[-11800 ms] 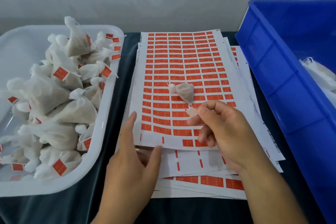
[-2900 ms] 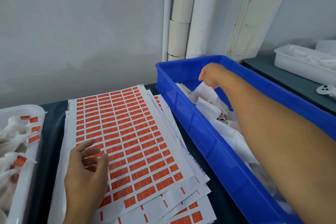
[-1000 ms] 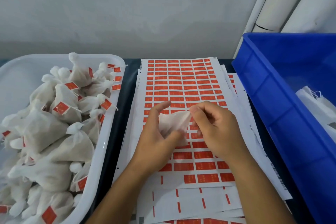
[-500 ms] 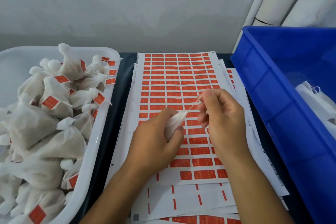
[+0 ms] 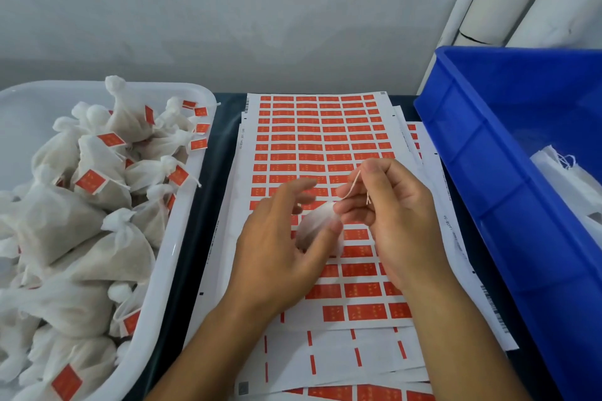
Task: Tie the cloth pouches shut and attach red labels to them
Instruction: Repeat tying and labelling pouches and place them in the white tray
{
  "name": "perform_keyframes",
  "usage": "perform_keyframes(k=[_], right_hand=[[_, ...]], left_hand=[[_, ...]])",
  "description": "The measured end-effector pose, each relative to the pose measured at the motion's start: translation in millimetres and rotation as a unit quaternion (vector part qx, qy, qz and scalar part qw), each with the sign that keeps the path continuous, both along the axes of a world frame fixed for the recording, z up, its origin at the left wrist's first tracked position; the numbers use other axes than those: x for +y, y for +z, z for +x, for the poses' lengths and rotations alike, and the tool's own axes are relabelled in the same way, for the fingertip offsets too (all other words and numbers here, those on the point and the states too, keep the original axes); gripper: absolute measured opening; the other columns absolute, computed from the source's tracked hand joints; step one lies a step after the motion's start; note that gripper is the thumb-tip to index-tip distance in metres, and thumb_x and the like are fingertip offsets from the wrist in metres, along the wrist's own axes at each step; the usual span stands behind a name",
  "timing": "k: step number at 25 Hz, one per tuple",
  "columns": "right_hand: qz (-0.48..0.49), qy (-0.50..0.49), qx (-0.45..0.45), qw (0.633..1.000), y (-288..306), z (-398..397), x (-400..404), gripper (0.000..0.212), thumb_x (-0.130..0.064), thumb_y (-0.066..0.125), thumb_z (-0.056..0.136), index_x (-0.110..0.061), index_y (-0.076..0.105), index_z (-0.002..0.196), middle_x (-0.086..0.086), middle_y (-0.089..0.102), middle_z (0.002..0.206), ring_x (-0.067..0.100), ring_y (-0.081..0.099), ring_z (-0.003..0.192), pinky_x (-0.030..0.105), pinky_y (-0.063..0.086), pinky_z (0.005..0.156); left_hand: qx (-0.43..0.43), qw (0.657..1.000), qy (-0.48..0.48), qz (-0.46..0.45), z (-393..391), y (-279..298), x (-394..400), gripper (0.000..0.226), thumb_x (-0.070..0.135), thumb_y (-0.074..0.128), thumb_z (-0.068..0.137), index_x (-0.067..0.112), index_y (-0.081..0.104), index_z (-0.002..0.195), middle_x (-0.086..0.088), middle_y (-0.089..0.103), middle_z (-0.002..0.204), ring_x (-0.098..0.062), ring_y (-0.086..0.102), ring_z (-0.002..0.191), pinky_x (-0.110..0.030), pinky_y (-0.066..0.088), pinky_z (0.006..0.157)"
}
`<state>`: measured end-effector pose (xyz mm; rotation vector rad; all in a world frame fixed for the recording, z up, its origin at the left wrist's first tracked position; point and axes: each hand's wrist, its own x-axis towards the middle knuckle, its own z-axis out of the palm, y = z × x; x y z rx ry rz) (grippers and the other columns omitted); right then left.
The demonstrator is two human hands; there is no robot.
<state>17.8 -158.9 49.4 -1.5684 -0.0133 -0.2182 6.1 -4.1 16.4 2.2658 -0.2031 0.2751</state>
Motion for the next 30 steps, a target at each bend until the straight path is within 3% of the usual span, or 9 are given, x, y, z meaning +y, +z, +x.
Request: perform_keyframes(k=[2, 5, 10, 13, 15, 18, 21, 25, 30], right_hand=[[-0.023, 0.01, -0.033, 0.999, 2.3, -2.0, 0.7, 0.03, -0.042, 0.049, 0.101, -0.019, 0.066, 0.092, -0.001, 0.074, 0.081, 0.021, 0.075, 0.073, 0.023, 0.06, 0.064], [-0.056, 0.019, -0.079, 0.995, 3.1, -4.7, 3.4, 0.027, -0.038, 0.05, 0.102, -0.017, 0.066, 0.095, -0.004, 0.074, 0.081, 0.02, 0.075, 0.073, 0.022, 0.06, 0.064], [-0.09, -0.009, -0.107, 0.99, 0.8, -6.7, 6.5, 0.026, -0.035, 0.051, 0.103, -0.015, 0.066, 0.096, -0.008, 0.073, 0.08, 0.015, 0.075, 0.074, 0.02, 0.06, 0.064], [-0.089, 0.0, -0.108, 0.99, 0.8, -6.8, 5.5, 0.026, -0.035, 0.05, 0.103, -0.016, 0.066, 0.095, -0.006, 0.073, 0.08, 0.015, 0.075, 0.073, 0.02, 0.06, 0.064], [-0.105, 0.037, -0.122, 0.986, 0.3, -8.1, 6.5, 0.021, -0.033, 0.053, 0.104, -0.02, 0.067, 0.095, -0.008, 0.074, 0.081, 0.015, 0.075, 0.074, 0.022, 0.06, 0.064], [-0.151, 0.094, -0.135, 0.975, -3.3, -10.8, 9.9, 0.017, -0.033, 0.056, 0.104, -0.022, 0.068, 0.098, -0.013, 0.074, 0.084, 0.01, 0.075, 0.077, 0.02, 0.06, 0.065], [-0.224, 0.127, -0.141, 0.956, -9.6, -12.4, 15.3, 0.017, -0.035, 0.056, 0.103, -0.025, 0.069, 0.1, -0.017, 0.073, 0.086, 0.004, 0.073, 0.082, 0.018, 0.06, 0.067], [-0.201, 0.129, -0.13, 0.962, -11.6, -11.7, 19.5, 0.021, -0.034, 0.054, 0.105, -0.02, 0.07, 0.1, -0.014, 0.073, 0.087, 0.011, 0.074, 0.083, 0.025, 0.062, 0.067], [-0.118, 0.145, -0.115, 0.976, -6.0, -12.4, 18.1, 0.025, -0.032, 0.05, 0.107, -0.018, 0.069, 0.097, -0.009, 0.073, 0.085, 0.02, 0.074, 0.079, 0.028, 0.062, 0.065]], left_hand=[[0.004, 0.998, 0.03, -0.06, 0.4, 1.9, -2.0, 0.024, 0.066, 0.047, 0.092, 0.048, 0.055, 0.105, 0.031, 0.063, 0.096, 0.003, 0.064, 0.093, -0.009, 0.051, 0.064], [0.107, 0.977, -0.013, -0.185, 1.6, 4.0, -1.8, 0.05, 0.052, 0.036, 0.106, 0.033, 0.07, 0.074, 0.015, 0.071, 0.075, -0.002, 0.068, 0.076, -0.007, 0.049, 0.065], [0.168, 0.961, -0.04, -0.215, 1.1, 14.2, 3.1, 0.061, 0.064, 0.036, 0.093, 0.026, 0.069, 0.059, 0.005, 0.069, 0.061, -0.006, 0.067, 0.058, -0.005, 0.047, 0.059], [0.235, 0.941, -0.064, -0.236, 0.8, 17.2, 3.3, 0.061, 0.068, 0.028, 0.091, 0.036, 0.076, 0.074, 0.007, 0.075, 0.073, -0.005, 0.071, 0.07, -0.013, 0.053, 0.067], [0.277, 0.931, -0.068, -0.229, -0.1, 17.7, 1.2, 0.056, 0.072, 0.022, 0.09, 0.05, 0.074, 0.086, 0.016, 0.077, 0.086, 0.0, 0.073, 0.084, -0.023, 0.056, 0.084], [0.32, 0.898, -0.068, -0.294, 0.9, 17.9, 1.5, 0.059, 0.072, 0.025, 0.097, 0.042, 0.075, 0.099, 0.009, 0.078, 0.104, -0.011, 0.073, 0.102, -0.043, 0.054, 0.102], [0.321, 0.847, -0.09, -0.414, 4.1, 20.5, 8.9, 0.046, 0.059, 0.038, 0.104, 0.034, 0.076, 0.105, -0.004, 0.075, 0.115, -0.024, 0.071, 0.111, -0.047, 0.054, 0.103], [0.341, 0.81, -0.11, -0.465, 6.5, 17.4, 12.9, 0.041, 0.048, 0.056, 0.101, 0.012, 0.075, 0.103, -0.009, 0.07, 0.104, -0.022, 0.069, 0.099, -0.038, 0.058, 0.098], [0.373, 0.814, -0.119, -0.428, 3.7, 16.2, 7.7, 0.043, 0.056, 0.051, 0.099, 0.021, 0.075, 0.091, -0.004, 0.066, 0.089, -0.015, 0.068, 0.089, -0.042, 0.058, 0.098]])
